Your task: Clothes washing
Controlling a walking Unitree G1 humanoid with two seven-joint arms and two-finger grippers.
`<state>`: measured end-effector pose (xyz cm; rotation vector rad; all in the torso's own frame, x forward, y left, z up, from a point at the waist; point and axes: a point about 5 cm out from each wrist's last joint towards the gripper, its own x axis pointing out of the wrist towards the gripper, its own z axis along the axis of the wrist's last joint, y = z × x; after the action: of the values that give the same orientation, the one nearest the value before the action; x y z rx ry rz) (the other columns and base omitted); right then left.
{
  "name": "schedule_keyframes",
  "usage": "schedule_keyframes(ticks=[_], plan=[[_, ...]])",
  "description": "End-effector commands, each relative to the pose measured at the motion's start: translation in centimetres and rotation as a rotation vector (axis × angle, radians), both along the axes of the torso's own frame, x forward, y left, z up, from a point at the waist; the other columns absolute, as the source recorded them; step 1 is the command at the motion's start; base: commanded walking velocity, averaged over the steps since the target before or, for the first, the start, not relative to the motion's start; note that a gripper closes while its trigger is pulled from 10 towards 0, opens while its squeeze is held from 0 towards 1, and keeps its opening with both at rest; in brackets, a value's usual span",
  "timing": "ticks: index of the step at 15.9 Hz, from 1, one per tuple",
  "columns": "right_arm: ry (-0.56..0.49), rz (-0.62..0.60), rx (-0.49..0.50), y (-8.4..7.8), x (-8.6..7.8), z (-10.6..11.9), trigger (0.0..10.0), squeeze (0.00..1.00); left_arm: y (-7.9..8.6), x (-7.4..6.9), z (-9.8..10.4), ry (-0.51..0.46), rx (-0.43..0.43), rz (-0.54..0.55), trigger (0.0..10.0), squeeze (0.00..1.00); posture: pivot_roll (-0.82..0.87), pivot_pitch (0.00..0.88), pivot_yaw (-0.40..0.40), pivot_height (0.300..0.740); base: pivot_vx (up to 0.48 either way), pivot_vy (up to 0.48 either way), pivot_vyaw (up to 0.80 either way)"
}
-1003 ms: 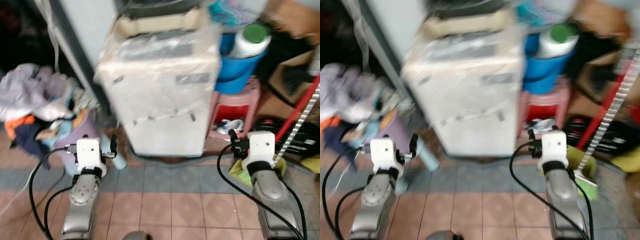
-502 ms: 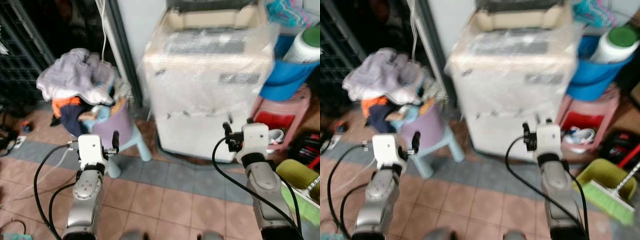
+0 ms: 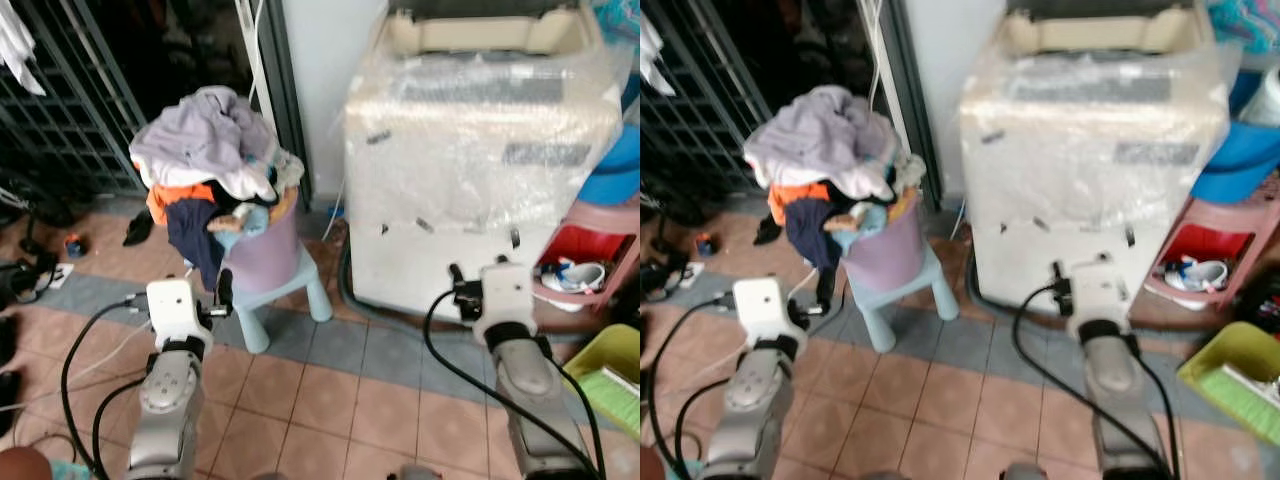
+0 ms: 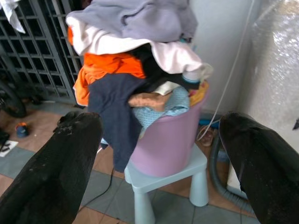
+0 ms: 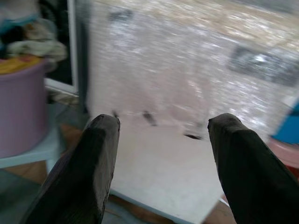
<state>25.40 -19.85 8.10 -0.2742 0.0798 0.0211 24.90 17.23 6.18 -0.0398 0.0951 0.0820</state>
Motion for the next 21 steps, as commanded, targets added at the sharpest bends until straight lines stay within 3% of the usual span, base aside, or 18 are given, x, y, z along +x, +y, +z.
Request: schedule_keyframes(ticks=[1,4,7,9,10,11,12,16,21], plan=[[-0.053,0.085,0.043,1.5,0.0,1.1,10.0,0.0,1.0,0.1,0.4,-0.019,0.015,0.013,10.0,0.0,-0.09,0.0,0.1,0.74,0.292,0.0,0.0],[-0.092,0.079,0.028,1.4,0.4,1.7,10.0,0.0,1.3,0.6,0.7,-0.034,0.017,0.012,10.0,0.0,-0.09,0.0,0.108,0.74,0.439,0.0,0.0],[-0.108,0.067,-0.052,1.2,1.6,2.5,10.0,0.0,1.5,1.3,1.1,-0.052,0.025,0.013,10.0,0.0,-0.09,0.0,0.095,0.74,0.48,0.0,0.0],[-0.091,0.06,0.03,1.9,2.1,2.3,10.0,0.0,1.5,1.4,1.2,-0.055,0.018,0.023,10.0,0.0,-0.08,0.0,0.096,0.74,0.48,0.0,0.0],[-0.098,0.059,0.022,1.9,2.1,2.3,10.0,0.0,1.5,1.3,1.1,-0.053,0.017,0.025,10.0,0.0,-0.08,0.0,0.096,0.74,0.48,0.0,0.0],[-0.063,0.079,0.007,2.4,1.9,2.0,10.0,0.0,1.5,0.7,0.7,-0.033,0.008,0.036,10.0,0.0,-0.08,0.0,0.105,0.74,0.472,0.0,0.0],[-0.052,0.161,0.066,3.1,1.4,2.0,10.0,0.0,1.4,0.2,0.3,-0.014,0.0,0.038,10.0,0.0,-0.08,0.0,0.107,0.74,0.458,0.0,0.0],[-0.071,0.199,0.062,3.8,1.0,1.6,10.0,0.0,0.8,0.0,0.0,-0.004,-0.006,0.01,10.0,0.0,-0.08,0.0,0.112,0.74,0.456,0.0,0.77],[-0.109,0.208,0.067,3.6,2.5,2.7,10.0,0.0,1.0,0.9,0.6,-0.021,0.012,0.017,10.0,0.0,-0.05,0.0,0.103,0.74,0.336,0.0,0.7]])
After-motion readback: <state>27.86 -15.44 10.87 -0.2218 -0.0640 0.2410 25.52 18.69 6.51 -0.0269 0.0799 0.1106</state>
